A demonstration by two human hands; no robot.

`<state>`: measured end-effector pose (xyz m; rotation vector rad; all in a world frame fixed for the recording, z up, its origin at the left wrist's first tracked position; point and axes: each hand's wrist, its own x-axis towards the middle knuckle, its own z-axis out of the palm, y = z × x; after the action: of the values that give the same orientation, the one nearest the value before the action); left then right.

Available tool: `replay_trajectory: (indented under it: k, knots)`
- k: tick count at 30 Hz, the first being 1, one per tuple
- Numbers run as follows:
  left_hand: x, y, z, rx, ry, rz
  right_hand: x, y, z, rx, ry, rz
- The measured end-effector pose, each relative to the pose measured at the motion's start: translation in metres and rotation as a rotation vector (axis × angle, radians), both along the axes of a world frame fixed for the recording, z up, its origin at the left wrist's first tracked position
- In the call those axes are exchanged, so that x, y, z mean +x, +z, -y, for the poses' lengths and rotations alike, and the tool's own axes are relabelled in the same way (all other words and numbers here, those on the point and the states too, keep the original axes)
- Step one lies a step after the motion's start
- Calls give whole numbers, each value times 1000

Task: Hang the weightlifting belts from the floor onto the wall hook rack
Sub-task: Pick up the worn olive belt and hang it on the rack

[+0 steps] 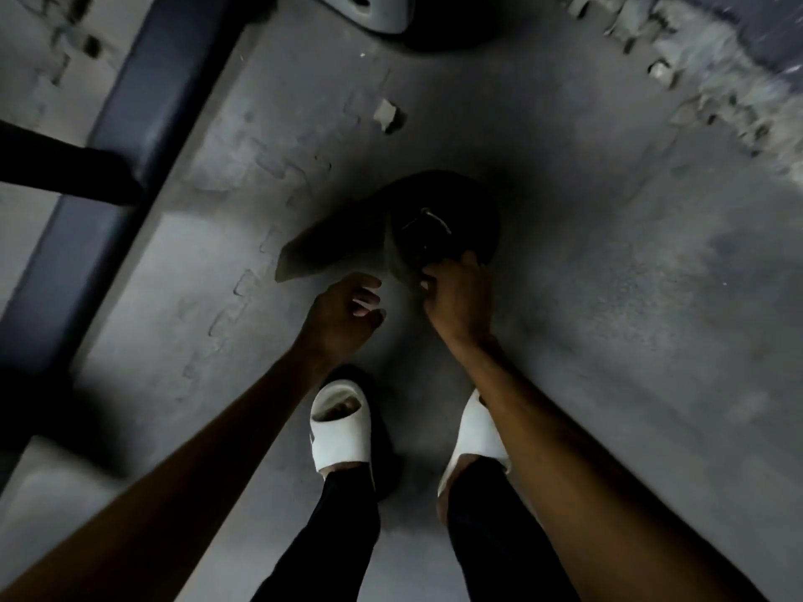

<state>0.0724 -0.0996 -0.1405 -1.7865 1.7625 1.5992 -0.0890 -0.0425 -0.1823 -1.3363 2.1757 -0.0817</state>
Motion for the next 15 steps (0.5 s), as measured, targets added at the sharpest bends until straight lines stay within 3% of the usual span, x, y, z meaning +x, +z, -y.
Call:
replay_trajectory:
  k: [6, 11, 15]
  knots:
    - [-20, 122, 22, 50, -7, -36, -23, 137, 15, -170, -464, 478]
    - [-50, 256, 36, 63, 65, -328, -43, 273, 16, -308, -819, 771]
    - [-64, 351, 37, 86, 14, -444, -47, 374, 5, -390, -1040, 974]
